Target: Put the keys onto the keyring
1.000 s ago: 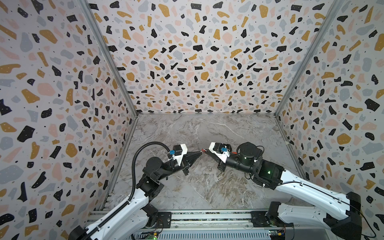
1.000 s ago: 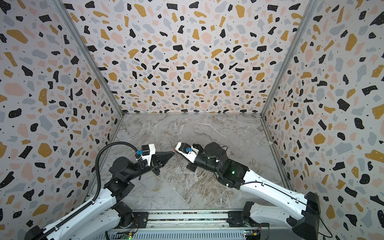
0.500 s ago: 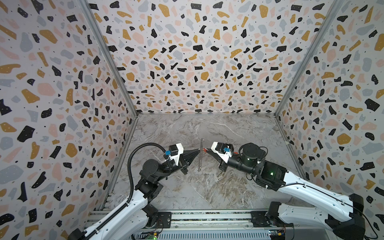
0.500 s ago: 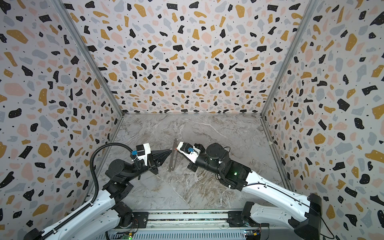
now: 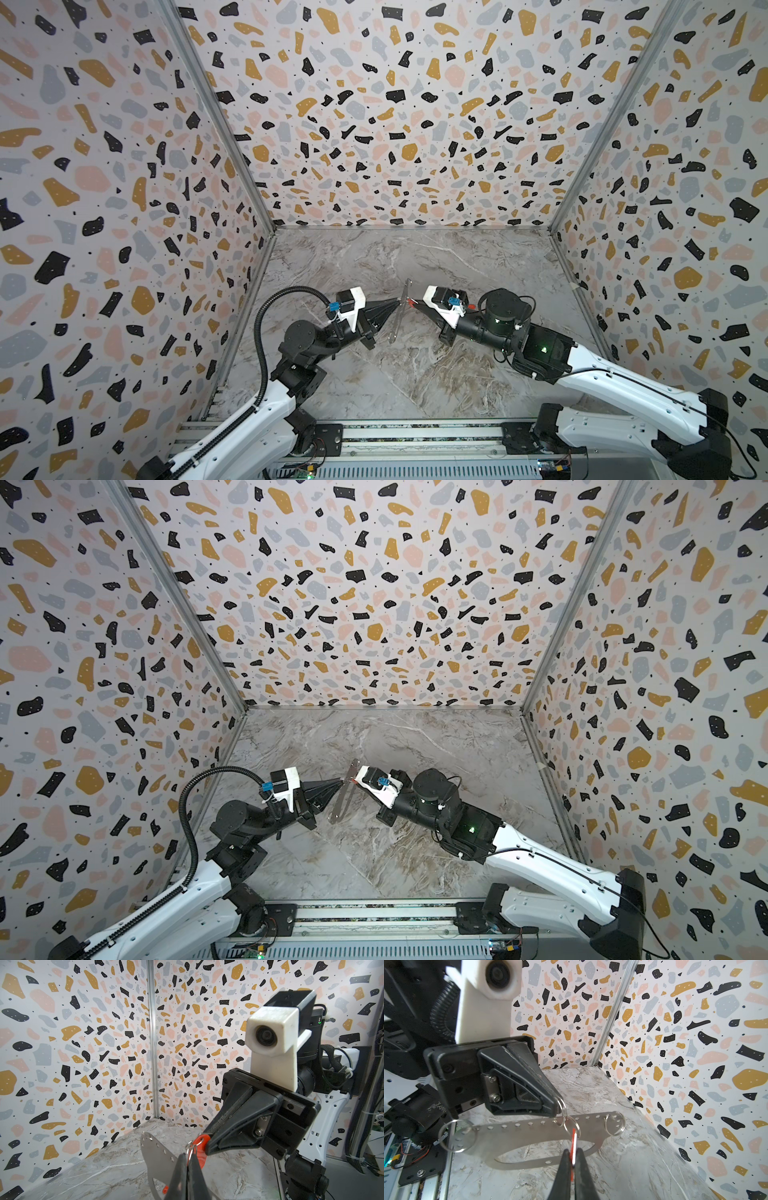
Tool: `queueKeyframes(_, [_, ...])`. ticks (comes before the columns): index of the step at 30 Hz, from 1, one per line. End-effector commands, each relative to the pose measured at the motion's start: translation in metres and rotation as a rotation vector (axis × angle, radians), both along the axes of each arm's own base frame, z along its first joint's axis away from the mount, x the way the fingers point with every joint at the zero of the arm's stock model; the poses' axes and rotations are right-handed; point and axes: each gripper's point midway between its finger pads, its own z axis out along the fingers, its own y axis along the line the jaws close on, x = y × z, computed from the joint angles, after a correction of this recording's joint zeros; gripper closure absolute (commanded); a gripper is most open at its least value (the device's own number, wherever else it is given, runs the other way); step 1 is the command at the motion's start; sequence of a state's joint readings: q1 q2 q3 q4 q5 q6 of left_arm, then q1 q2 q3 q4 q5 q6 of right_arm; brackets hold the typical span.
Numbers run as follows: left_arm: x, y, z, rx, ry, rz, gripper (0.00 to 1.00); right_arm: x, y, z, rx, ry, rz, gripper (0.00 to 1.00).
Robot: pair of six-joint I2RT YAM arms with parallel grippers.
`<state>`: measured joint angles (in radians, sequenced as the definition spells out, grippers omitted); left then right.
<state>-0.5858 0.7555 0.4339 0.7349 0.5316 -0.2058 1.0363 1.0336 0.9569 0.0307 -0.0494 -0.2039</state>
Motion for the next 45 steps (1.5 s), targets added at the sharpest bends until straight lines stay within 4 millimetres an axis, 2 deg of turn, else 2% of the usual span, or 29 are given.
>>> queueKeyframes(1, [-0.008,0.011,0.028,-0.091,-0.087,0.024,1.00,-0.001,-0.005,0.003,0.017,0.006,-0.013,1.00])
queueKeyframes(8, [-0.007,0.019,0.032,-0.134,-0.087,0.056,1.00,-0.006,-0.001,-0.002,0.010,0.013,0.020,1.00])
queueKeyframes(32, [-0.007,0.027,0.031,-0.214,-0.072,0.073,1.00,-0.016,0.035,-0.030,-0.119,0.020,0.121,1.00])
queueKeyframes(45, [-0.008,0.032,0.031,-0.232,-0.078,0.093,1.00,-0.015,0.039,-0.042,-0.171,0.016,0.109,1.00])
